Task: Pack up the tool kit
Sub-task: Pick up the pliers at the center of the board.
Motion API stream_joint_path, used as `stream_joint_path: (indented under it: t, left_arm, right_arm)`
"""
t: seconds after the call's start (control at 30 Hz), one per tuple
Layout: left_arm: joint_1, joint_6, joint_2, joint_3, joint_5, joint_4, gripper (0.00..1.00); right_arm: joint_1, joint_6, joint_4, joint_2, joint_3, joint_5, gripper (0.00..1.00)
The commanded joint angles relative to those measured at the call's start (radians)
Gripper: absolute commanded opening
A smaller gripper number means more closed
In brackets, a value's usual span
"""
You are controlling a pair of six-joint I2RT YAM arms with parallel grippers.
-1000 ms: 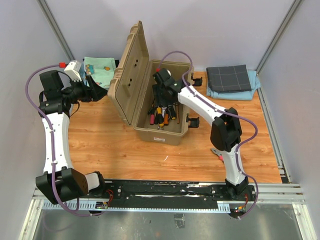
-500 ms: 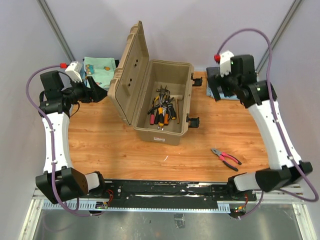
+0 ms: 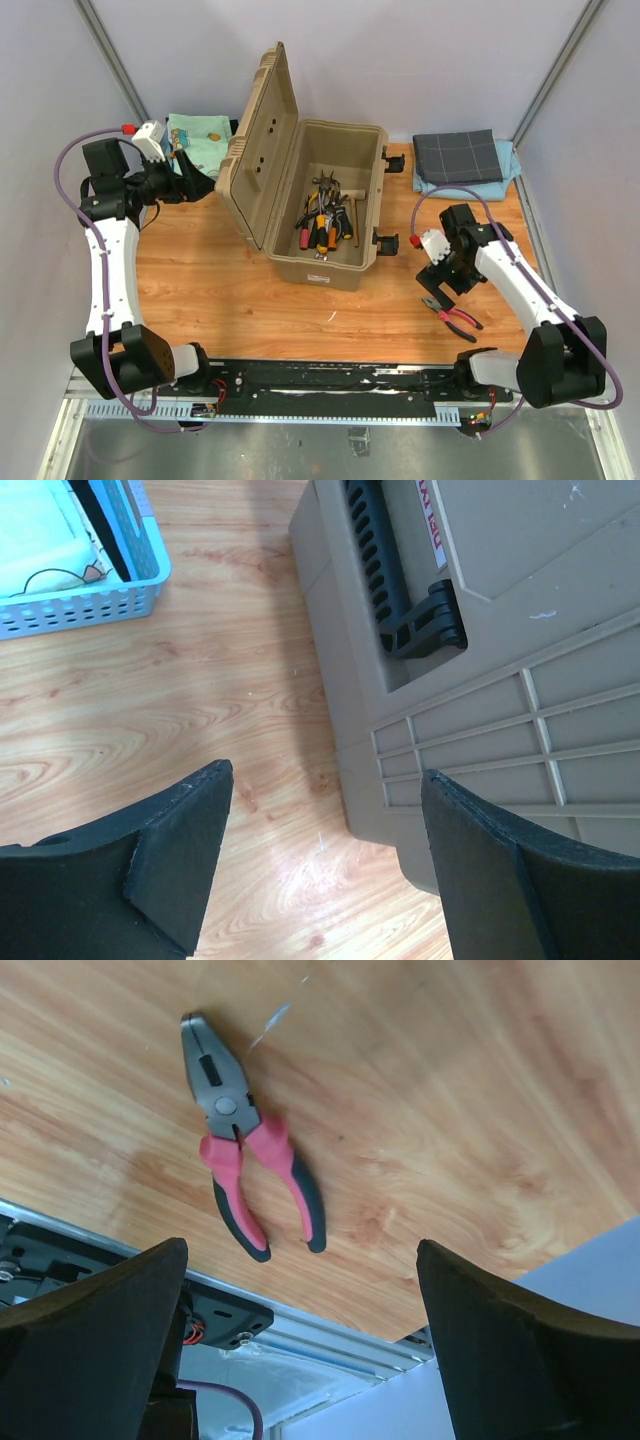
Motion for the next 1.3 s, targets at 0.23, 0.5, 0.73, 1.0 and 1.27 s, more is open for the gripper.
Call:
stream_joint_path:
  t: [0.23,0.5,0.73,1.0,1.27]
  left_arm:
    - [-0.004,0.02,-0.004,0.028,0.017,-0.002,0.8]
    - [-0.004,0.03,0.001,0.04,0.018,-0.003,0.8]
    - [-0.004,0.028,0.011,0.045,0.018,-0.002,0.8]
    - [-0.004,0.028,0.014,0.057,0.019,-0.004,0.8]
    - [-0.004,0.036,0.007,0.067,0.009,-0.019,0.8]
  right_arm:
    - [-0.016,-0.139,0.117,0.091,-0.13,-0.175,1.0]
    - [-0.01,-0.097,0.235,0.19,-0.188,-0.133,0.93]
    - [-0.01,-0.067,0.271,0.247,-0.206,-0.062,0.7]
    - [-0.048,-0.006,0.257,0.376,-0.127,-0.058,0.02]
    - [-0.103,0.064,0.241,0.43,-0.036,-0.103,0.01]
